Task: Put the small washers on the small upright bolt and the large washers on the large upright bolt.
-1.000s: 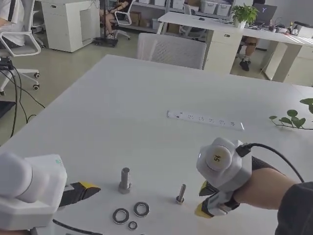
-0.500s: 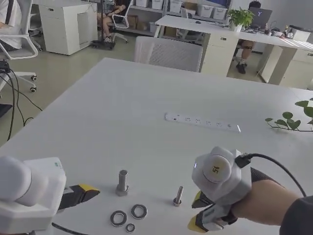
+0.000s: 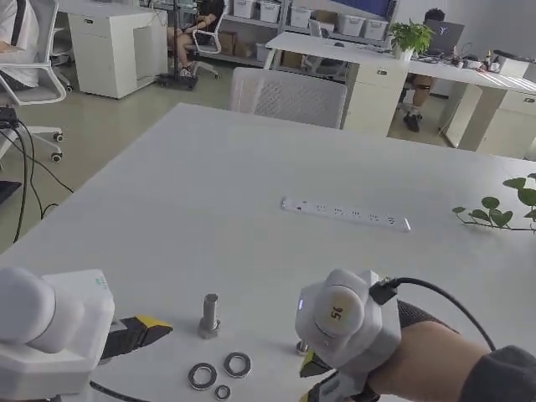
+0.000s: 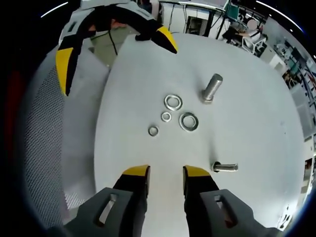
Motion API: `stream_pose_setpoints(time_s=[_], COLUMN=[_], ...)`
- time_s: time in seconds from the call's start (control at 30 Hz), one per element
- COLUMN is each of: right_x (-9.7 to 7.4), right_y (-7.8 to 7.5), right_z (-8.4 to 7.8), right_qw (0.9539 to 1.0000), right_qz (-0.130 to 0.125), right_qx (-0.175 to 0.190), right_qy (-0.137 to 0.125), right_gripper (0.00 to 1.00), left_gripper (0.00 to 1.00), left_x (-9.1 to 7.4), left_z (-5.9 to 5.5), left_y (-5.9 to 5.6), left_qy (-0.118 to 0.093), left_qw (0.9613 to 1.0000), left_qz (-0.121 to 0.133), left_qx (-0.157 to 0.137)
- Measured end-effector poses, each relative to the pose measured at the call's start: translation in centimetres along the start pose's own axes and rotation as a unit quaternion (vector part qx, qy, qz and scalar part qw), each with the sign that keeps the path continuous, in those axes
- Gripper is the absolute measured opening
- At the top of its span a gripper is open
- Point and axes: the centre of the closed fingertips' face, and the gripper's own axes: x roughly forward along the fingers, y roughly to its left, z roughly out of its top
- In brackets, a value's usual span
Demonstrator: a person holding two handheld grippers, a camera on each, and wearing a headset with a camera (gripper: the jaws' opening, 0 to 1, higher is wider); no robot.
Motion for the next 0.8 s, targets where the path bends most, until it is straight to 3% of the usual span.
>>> stream_pose_setpoints(time_s=[0.2, 0.8], right_x=[1.1, 3.7], right_y=[0.9, 1.9], right_z=[1.8, 3.8], right_qw=[0.9997, 0.9974], right_qz=[0.014, 0.044], right_qx=[-0.021, -0.057], right_qy=[-0.005, 0.007], right_gripper=[0.29, 0.27], left_gripper=[0.94, 0.94], left_x=[-0.1, -0.3], left_z=[0.0, -0.2], left_y=[0.1, 0.4], left_qy=[-0.001, -0.003], left_qw=[1.0, 1.0], left_qz=[0.001, 0.006], left_qx=[0.0, -0.003])
